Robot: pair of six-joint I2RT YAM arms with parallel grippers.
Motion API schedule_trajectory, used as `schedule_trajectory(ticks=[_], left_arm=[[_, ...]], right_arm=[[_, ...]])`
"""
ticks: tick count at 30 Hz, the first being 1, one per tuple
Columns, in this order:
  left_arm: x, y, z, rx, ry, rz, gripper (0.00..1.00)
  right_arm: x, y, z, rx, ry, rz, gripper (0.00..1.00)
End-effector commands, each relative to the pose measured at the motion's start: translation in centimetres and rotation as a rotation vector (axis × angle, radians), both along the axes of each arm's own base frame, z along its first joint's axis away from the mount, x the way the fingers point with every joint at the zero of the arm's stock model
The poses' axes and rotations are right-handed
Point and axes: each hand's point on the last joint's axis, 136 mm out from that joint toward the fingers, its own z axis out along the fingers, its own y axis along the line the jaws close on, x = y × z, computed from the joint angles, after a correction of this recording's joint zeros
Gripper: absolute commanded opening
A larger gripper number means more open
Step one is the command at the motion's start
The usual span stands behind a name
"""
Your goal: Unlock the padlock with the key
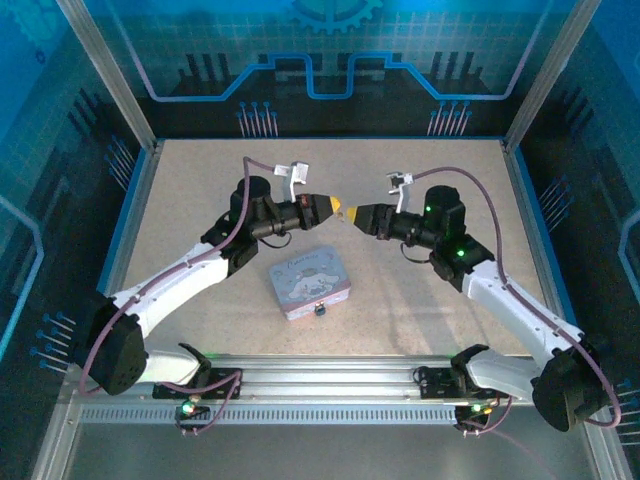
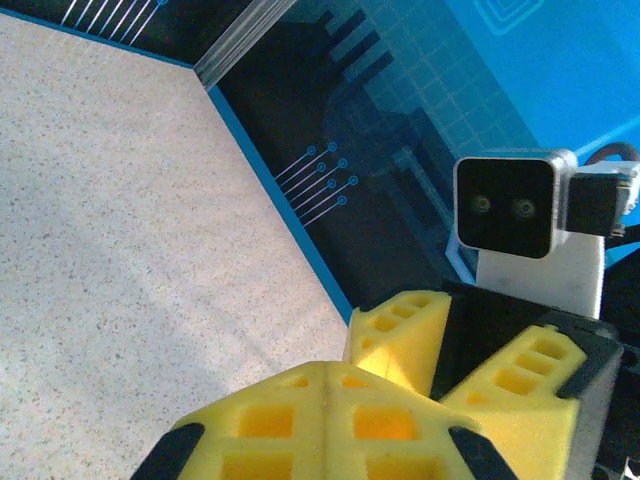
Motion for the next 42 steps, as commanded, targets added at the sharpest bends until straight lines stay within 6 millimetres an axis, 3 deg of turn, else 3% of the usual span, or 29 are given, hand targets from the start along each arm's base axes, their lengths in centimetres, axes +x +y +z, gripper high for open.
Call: schedule_trajectory(ticks=[1, 7, 15, 24, 34, 36, 42], left_arm=[[-0.6, -0.2, 2.3, -0.009, -0.068, -0.018, 0.00], [-0.6, -0.2, 2.5, -0.017, -0.066, -0.017, 0.00], [-0.7, -0.1, 2.4, -0.025, -0.057, -0.014, 0.00], [-0.7, -0.1, 2.4, -0.032, -0.054, -0.012, 0.00], [-0.8, -0.1, 2.3, -0.035, -0.054, -0.016, 0.00], [-0.8, -0.1, 2.2, -0.035, -0.053, -0.017, 0.00], [-0.8, 0.0, 2.1, -0.035, -0.051, -0.014, 0.00]], right_arm=[[-1.2, 0.4, 2.1, 0.036, -0.079, 0.081, 0.43], [-1.1, 1.3, 1.9, 0.040, -0.068, 0.114, 0.45], [-1.0, 2.5, 1.0, 0.033, -0.041, 0.133, 0.40], [-0.3, 2.7, 0.5, 0.030, -0.023, 0.102, 0.26], [0.1, 3.0, -0.1, 0.025, -0.009, 0.097, 0.25], [0.3, 3.1, 1.1, 0.037, -0.032, 0.097, 0.23], [0.6, 3.0, 1.2, 0.036, -0.032, 0.083, 0.17]])
